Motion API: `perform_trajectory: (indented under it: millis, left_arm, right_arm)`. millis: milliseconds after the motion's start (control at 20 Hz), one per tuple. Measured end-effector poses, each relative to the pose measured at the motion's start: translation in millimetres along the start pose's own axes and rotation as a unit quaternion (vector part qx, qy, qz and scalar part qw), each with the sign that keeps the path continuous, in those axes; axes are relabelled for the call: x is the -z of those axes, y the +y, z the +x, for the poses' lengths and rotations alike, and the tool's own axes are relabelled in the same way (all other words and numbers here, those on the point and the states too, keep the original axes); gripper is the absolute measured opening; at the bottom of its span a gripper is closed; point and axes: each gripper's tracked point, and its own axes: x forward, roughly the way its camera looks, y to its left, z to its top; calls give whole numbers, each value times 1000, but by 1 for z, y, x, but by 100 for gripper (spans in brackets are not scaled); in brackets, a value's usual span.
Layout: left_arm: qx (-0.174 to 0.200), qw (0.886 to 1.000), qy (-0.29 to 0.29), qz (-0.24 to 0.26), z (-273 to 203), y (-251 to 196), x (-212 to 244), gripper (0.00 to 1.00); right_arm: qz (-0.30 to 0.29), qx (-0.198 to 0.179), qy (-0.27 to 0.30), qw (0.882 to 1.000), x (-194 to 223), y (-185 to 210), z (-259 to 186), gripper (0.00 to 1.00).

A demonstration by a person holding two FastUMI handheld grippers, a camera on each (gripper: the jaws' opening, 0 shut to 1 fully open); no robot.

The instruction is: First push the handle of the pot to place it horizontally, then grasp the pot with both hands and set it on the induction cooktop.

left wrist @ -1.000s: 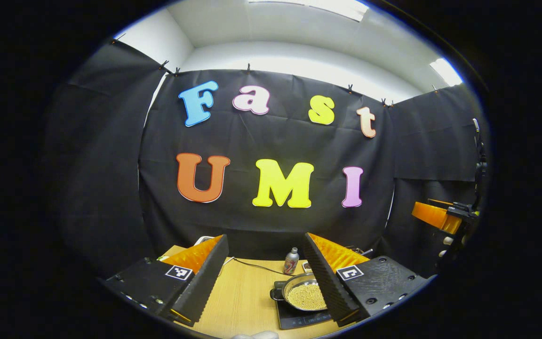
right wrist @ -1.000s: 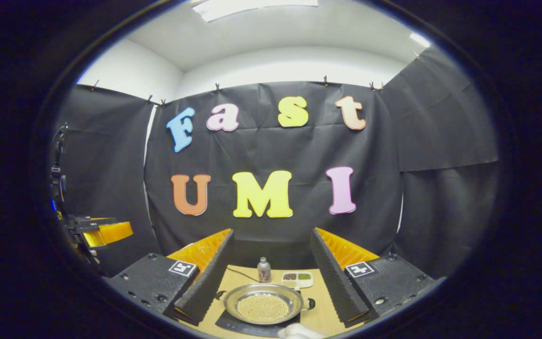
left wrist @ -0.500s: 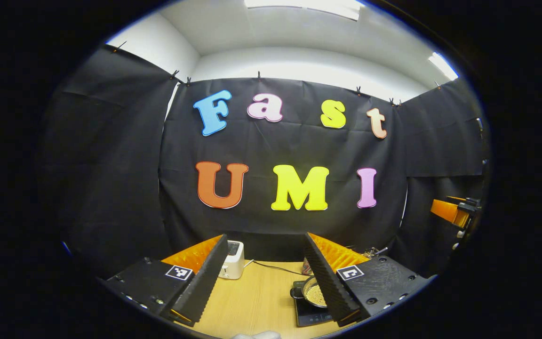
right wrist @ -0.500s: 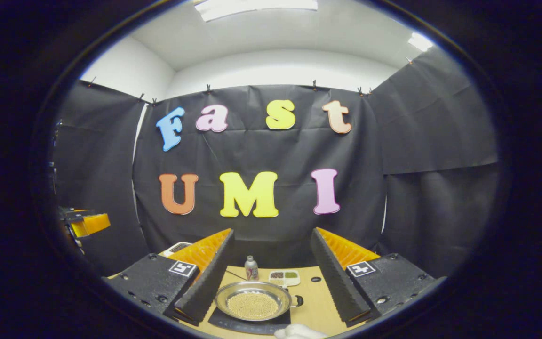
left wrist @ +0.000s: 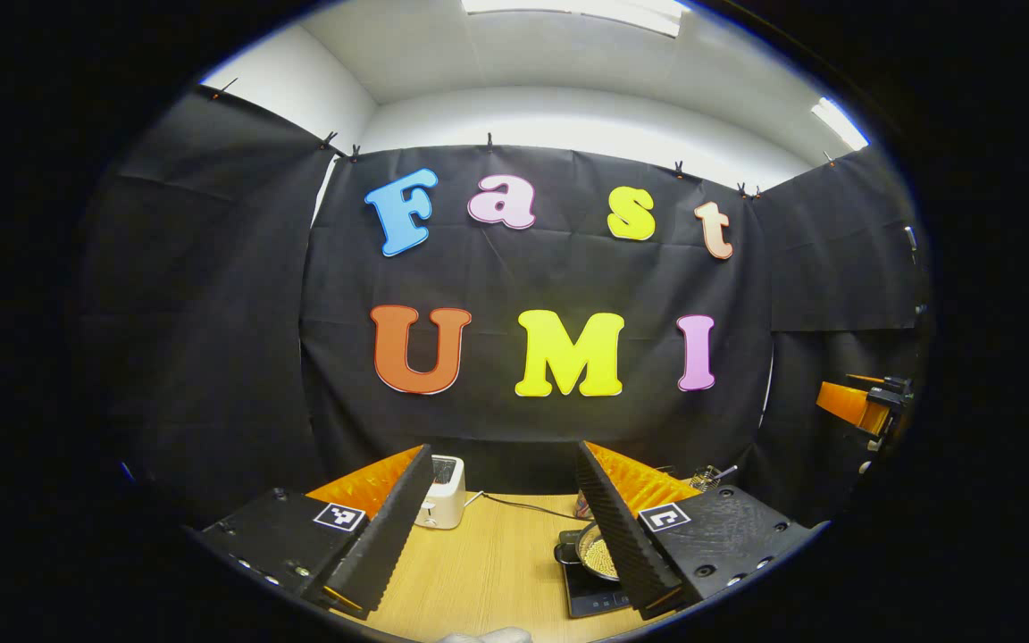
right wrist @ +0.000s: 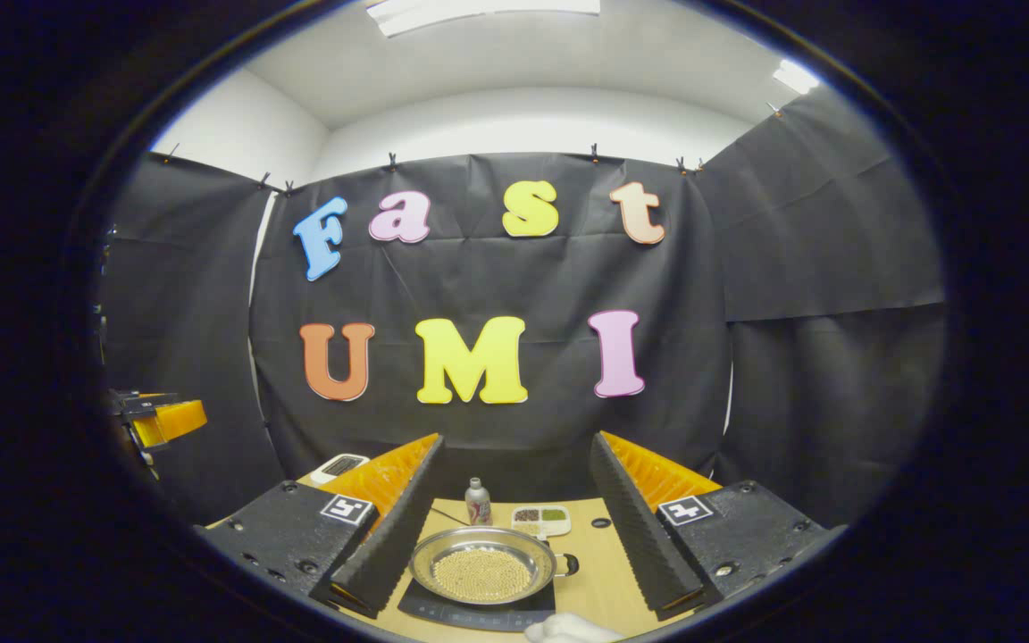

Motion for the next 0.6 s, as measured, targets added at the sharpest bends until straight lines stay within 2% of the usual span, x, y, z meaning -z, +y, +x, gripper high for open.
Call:
perform_trajectory:
  millis: [600]
  left_arm:
    - [16,1000,8,1,9,-22,8,95]
  right_arm:
    - [-14,6,3,1000,-2,-10,-4,100]
